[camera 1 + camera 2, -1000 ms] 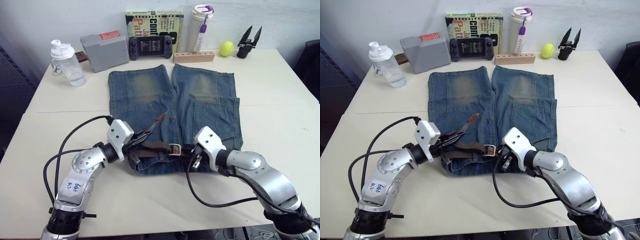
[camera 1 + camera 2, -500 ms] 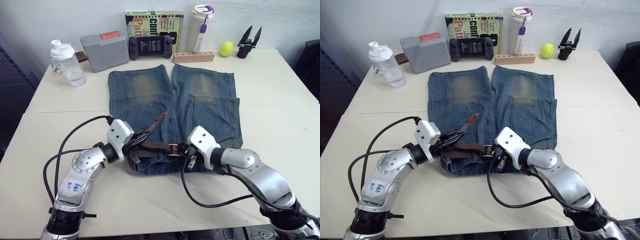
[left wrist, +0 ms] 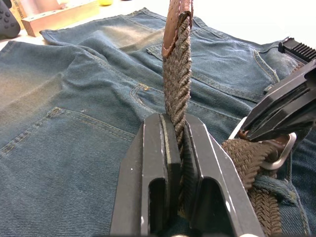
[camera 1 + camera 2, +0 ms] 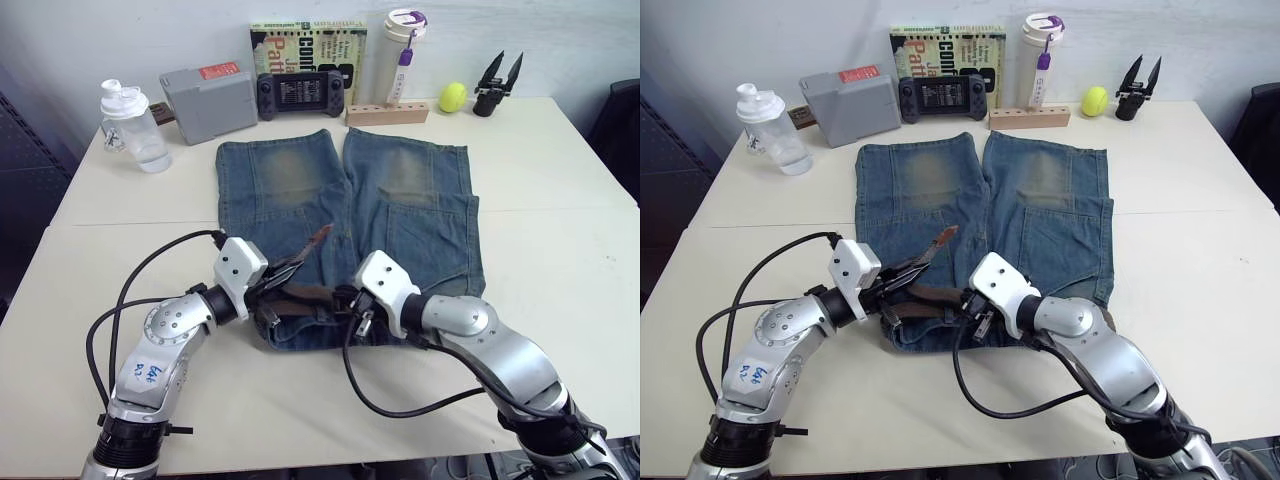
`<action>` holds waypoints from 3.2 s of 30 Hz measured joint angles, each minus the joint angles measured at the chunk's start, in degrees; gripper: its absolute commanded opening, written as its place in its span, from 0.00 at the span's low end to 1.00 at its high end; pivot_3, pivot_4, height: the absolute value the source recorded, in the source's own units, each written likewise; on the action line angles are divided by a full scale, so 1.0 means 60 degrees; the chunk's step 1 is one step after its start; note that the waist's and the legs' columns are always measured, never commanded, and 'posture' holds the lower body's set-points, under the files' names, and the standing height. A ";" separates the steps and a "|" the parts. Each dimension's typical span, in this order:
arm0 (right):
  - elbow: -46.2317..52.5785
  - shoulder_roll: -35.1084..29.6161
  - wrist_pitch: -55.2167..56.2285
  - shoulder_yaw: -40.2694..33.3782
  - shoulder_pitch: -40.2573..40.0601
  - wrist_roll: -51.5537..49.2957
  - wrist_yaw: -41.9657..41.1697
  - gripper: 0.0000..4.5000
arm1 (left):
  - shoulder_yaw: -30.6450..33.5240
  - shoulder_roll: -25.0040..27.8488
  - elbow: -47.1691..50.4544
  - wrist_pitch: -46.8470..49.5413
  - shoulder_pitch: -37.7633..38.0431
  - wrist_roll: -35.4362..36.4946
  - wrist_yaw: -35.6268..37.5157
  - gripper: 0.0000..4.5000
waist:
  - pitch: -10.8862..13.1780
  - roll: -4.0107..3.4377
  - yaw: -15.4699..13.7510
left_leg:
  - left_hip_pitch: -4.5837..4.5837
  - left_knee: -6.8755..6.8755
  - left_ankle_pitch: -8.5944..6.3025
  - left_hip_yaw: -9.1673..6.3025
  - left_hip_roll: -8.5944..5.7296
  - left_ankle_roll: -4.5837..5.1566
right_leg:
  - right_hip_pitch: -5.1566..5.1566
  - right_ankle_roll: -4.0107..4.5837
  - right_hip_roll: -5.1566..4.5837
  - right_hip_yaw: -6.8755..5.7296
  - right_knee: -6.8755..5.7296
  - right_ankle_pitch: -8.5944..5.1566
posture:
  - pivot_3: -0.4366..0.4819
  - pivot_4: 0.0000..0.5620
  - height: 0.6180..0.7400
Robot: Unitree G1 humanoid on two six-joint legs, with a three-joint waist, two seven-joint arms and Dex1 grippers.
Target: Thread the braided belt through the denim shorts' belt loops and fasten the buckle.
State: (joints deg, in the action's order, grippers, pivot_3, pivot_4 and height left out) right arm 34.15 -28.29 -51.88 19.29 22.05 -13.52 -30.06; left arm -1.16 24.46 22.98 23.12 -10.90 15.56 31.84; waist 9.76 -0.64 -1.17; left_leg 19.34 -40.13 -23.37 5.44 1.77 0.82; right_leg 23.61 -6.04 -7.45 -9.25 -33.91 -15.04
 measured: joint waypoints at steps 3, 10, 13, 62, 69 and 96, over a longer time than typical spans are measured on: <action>0.0001 0.0140 -0.0144 -0.0053 0.0024 -0.0016 0.0066 0.01 | -0.0001 0.0000 0.0000 0.0000 0.0001 0.0000 0.0000 0.00 | 0.0000 0.0000 0.0001 | 0.0000 0.0000 0.0000 0.0001 0.0000 0.0000 | 0.0000 0.0000 0.0000 0.0000 -0.0001 0.0000 | 0.48 0.27 0.92; 0.0158 -0.0133 -0.0358 -0.1036 0.0040 -0.0709 -0.0356 0.01 | -0.0008 0.0045 0.0002 -0.0003 0.0004 -0.0018 0.0026 0.00 | 0.0000 0.0000 -0.0007 | 0.0001 0.0000 0.0000 0.0001 -0.0002 0.0000 | 0.0000 0.0000 -0.0001 0.0001 0.0001 0.0000 | 0.48 0.27 0.92; 0.0099 -0.0566 -0.0355 -0.1849 0.0122 -0.1471 -0.1131 0.01 | -0.0030 0.0099 0.0002 -0.0027 0.0009 -0.0043 0.0067 0.00 | 0.0000 0.0000 0.0000 | 0.0000 0.0000 0.0000 0.0000 -0.0001 0.0000 | -0.0001 0.0000 0.0000 0.0002 0.0001 0.0000 | 0.48 0.27 0.92; -0.3452 -0.1511 0.0902 -0.0661 0.2244 -0.1526 -0.4704 0.01 | -0.0093 0.0209 0.0259 -0.0232 0.0373 -0.0085 -0.0163 0.00 | 0.0001 0.0001 -0.0004 | 0.0000 -0.0004 0.0000 -0.0007 0.0001 0.0000 | 0.0000 0.0000 -0.0004 -0.0001 -0.0002 0.0000 | 0.48 0.27 0.92; -0.3456 -0.1411 0.0802 -0.0622 0.2131 -0.1530 -0.4579 0.01 | -0.0093 0.0215 0.0259 -0.0232 0.0373 -0.0085 -0.0159 0.00 | 0.0001 0.0001 -0.0002 | 0.0000 -0.0004 0.0000 -0.0002 0.0001 0.0000 | 0.0000 0.0000 -0.0004 -0.0001 -0.0003 0.0000 | 0.48 0.27 0.92; -0.4233 -0.1230 0.1633 0.0703 0.2455 -0.0276 -0.4741 0.01 | -0.0077 0.0242 0.0478 -0.0231 0.0324 -0.0129 -0.0194 0.00 | 0.0000 0.0000 0.0036 | -0.0008 -0.0003 0.0000 -0.0002 0.0003 0.0000 | -0.0004 0.0000 -0.0002 0.0001 -0.0004 0.0000 | 0.48 0.27 0.92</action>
State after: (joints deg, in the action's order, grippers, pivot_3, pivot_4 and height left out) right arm 8.75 -35.67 -42.08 23.52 36.78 -15.18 -58.51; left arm -1.63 25.91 25.85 21.74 -8.96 14.79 30.67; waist 9.75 -0.64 -0.96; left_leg 19.29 -40.15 -23.37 5.43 1.78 0.82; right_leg 23.58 -6.04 -7.47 -9.25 -33.94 -15.04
